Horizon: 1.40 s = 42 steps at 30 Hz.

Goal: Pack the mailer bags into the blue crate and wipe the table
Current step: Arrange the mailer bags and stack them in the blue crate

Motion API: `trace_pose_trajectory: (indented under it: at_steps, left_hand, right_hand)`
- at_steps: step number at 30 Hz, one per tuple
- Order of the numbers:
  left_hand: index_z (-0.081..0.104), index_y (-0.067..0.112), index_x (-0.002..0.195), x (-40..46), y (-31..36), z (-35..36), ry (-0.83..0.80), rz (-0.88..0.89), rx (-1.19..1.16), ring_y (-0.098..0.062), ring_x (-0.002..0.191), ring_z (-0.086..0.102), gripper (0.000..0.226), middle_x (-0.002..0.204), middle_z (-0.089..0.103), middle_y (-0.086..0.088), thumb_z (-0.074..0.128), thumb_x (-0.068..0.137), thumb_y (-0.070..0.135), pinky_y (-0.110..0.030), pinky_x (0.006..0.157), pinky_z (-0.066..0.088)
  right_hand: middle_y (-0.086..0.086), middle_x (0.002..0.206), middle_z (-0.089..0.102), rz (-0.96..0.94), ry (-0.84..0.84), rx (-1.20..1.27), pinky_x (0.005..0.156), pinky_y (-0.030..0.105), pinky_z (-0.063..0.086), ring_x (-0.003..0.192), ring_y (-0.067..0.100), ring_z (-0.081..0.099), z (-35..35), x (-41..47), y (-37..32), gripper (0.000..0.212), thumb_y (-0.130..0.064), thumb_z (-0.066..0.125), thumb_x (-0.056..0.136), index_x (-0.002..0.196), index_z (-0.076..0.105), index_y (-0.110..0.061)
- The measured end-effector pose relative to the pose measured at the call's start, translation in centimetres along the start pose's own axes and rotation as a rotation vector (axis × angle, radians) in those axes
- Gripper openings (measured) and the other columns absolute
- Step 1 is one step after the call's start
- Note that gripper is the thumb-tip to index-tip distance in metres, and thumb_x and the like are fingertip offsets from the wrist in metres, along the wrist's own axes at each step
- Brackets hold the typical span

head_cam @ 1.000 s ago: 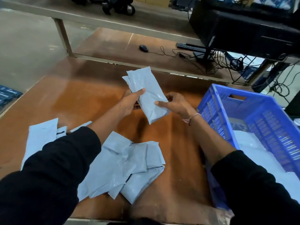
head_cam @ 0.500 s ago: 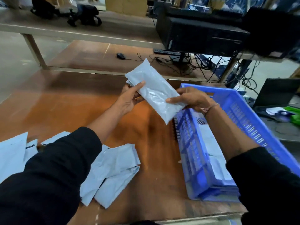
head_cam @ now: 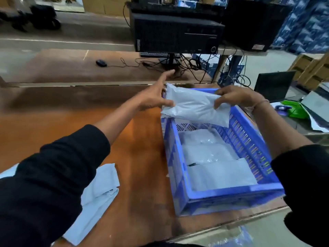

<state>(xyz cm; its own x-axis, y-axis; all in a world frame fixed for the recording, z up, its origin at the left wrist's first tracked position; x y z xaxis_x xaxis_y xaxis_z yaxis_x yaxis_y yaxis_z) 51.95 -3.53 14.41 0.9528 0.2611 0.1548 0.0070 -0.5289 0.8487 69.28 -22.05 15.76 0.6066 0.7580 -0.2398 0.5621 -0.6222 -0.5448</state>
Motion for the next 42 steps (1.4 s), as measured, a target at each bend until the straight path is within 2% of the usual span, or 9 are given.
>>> trace_pose_trajectory:
  at_steps: [4,8,12,16,22,24,29,34,42]
  left_hand:
    - [0.034,0.043,0.153,2.6,1.8,4.7,-0.156,-0.001,0.267,-0.011,0.085,0.06,0.089,0.116,0.063,-0.005,0.079,0.078,0.025,-0.031,0.08,0.056]
    - [0.058,0.022,0.137,4.4,1.1,7.8,-0.271,-0.139,0.2,-0.005,0.072,0.067,0.057,0.112,0.065,-0.01,0.079,0.085,0.01,-0.03,0.064,0.061]
    - [0.066,0.021,0.126,5.2,-0.6,9.4,-0.286,-0.265,0.18,-0.028,0.08,0.075,0.038,0.113,0.07,-0.015,0.076,0.091,0.035,-0.044,0.074,0.065]
    - [0.066,0.013,0.125,5.9,-1.8,11.2,-0.377,-0.277,0.388,-0.025,0.089,0.074,0.044,0.126,0.067,-0.007,0.073,0.094,0.043,-0.043,0.081,0.064]
    - [0.044,0.016,0.152,6.5,-4.2,14.4,-0.624,-0.328,0.929,-0.031,0.136,0.05,0.06,0.156,0.045,-0.003,0.059,0.102,0.045,-0.049,0.112,0.042]
    - [0.04,0.016,0.154,6.5,-5.1,15.1,-0.673,-0.351,0.995,-0.031,0.136,0.049,0.061,0.159,0.04,-0.003,0.057,0.103,0.045,-0.048,0.112,0.041]
    - [0.044,0.02,0.149,6.4,-6.9,15.8,-0.713,-0.39,1.047,-0.028,0.124,0.053,0.059,0.154,0.046,-0.003,0.062,0.098,0.044,-0.05,0.11,0.045]
    - [0.03,0.027,0.159,6.3,-6.2,16.2,-0.68,-0.394,0.883,-0.028,0.148,0.036,0.085,0.165,0.031,0.004,0.059,0.091,0.069,-0.05,0.12,0.032]
    - [0.044,0.018,0.146,4.9,-6.5,18.3,-0.757,-0.384,0.98,-0.032,0.128,0.053,0.072,0.15,0.05,-0.003,0.058,0.094,0.065,-0.048,0.108,0.044]
  right_hand:
    - [0.007,0.099,0.076,0.005,-0.051,-0.184,0.085,0.038,0.057,0.093,0.024,0.07,-0.2,0.5,2.4,0.039,-0.032,0.073,0.057,0.092,0.078,-0.016]
    - [0.007,0.088,0.066,0.01,-0.11,-0.225,0.057,0.009,0.046,0.069,0.003,0.059,0.0,0.5,4.2,0.02,-0.002,0.07,0.08,0.1,0.072,-0.001]
    - [0.005,0.102,0.072,0.039,-0.143,-0.323,0.075,0.028,0.05,0.09,0.02,0.063,0.0,1.1,5.8,0.043,-0.032,0.071,0.062,0.102,0.077,-0.016]
    - [-0.002,0.107,0.071,0.053,-0.223,-0.467,0.079,0.029,0.051,0.099,0.019,0.063,1.9,2.0,6.5,0.038,-0.036,0.068,0.063,0.1,0.074,-0.029]
    - [0.007,0.117,0.071,0.056,-0.353,-0.622,0.101,0.042,0.051,0.109,0.028,0.064,5.4,3.2,6.8,0.052,-0.033,0.063,0.066,0.112,0.073,-0.012]
    - [0.011,0.123,0.068,0.061,-0.373,-0.643,0.103,0.043,0.05,0.112,0.032,0.064,6.0,3.3,7.1,0.05,-0.027,0.064,0.076,0.121,0.067,-0.006]
    - [0.001,0.089,0.068,0.038,-0.402,-0.618,0.089,0.038,0.054,0.063,0.018,0.068,6.9,3.0,7.8,0.04,-0.024,0.068,0.08,0.118,0.061,-0.016]
    - [-0.008,0.129,0.053,-0.017,-0.424,-0.535,0.1,0.035,0.043,0.118,0.02,0.054,6.3,3.0,8.3,0.071,-0.04,0.071,0.072,0.14,0.05,-0.033]
    - [0.005,0.14,0.055,-0.013,-0.486,-0.544,0.107,0.04,0.043,0.125,0.025,0.053,8.6,1.6,9.4,0.058,-0.019,0.068,0.091,0.145,0.047,-0.019]
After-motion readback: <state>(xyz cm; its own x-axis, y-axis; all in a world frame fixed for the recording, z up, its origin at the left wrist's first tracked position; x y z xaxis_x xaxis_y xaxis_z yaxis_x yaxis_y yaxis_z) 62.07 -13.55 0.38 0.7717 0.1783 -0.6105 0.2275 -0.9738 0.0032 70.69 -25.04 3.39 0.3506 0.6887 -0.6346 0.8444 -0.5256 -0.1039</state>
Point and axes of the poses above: each hand's wrist, its own x-axis towards the middle knuckle, its own z-axis out of the palm, y = z × x, the point moved 10 cm from there along x, towards the middle knuckle
